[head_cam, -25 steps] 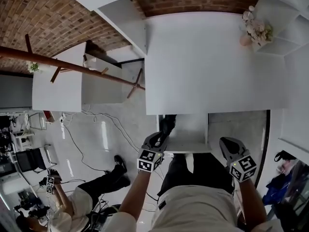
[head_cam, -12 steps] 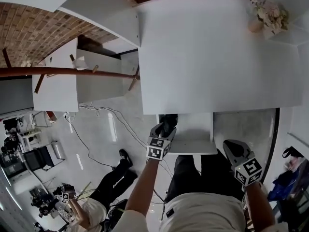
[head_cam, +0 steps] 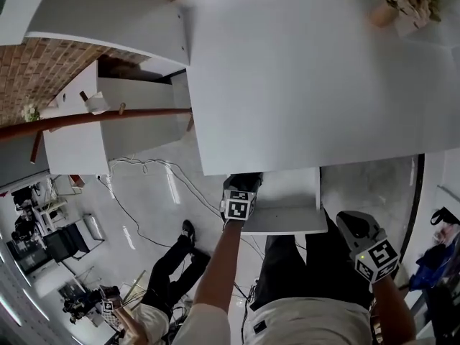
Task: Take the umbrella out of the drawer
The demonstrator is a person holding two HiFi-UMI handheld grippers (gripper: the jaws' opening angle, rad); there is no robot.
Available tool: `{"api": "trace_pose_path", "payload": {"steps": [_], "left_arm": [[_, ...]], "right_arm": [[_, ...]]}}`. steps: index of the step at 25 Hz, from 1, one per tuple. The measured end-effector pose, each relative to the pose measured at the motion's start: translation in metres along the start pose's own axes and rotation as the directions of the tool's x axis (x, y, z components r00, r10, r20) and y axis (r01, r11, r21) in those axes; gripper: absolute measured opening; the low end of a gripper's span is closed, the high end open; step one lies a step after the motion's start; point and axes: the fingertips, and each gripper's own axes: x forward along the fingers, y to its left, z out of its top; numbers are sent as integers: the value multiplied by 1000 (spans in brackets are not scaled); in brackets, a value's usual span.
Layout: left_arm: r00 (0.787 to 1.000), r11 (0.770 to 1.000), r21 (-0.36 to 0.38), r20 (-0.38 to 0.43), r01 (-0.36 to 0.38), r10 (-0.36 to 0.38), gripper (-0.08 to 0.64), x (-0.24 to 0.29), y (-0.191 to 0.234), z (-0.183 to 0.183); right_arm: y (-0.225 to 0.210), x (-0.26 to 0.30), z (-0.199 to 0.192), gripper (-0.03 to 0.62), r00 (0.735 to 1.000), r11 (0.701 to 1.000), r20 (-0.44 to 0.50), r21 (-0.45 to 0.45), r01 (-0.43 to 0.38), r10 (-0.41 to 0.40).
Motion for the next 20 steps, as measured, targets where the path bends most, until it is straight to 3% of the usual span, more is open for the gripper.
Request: {"api": "trace_pose_path", "payload": {"steps": [8, 14, 17, 18, 20], "left_arm": [[993, 1000, -18, -115, -26, 23, 330, 45, 8, -17], [985, 998, 37, -164, -45, 51, 341, 59, 6, -23], [962, 992, 99, -254, -77, 100, 341, 66, 6, -37], [958, 991, 99, -265, -86, 110, 341, 68, 5, -38], [964, 995, 31, -247, -93, 98, 341, 74, 1, -36]], "right_arm": [[-12, 4, -10, 31, 1000, 1000, -4, 25, -9, 9], [-14, 9, -12, 31, 1000, 999, 0, 31, -25, 25], [-12, 14, -13, 31, 999, 999, 1, 33, -34, 34], [-12, 16, -15, 31, 999, 999, 0, 37, -36, 37], [-9, 20, -18, 31, 999, 998, -5, 41, -45, 46]]}}
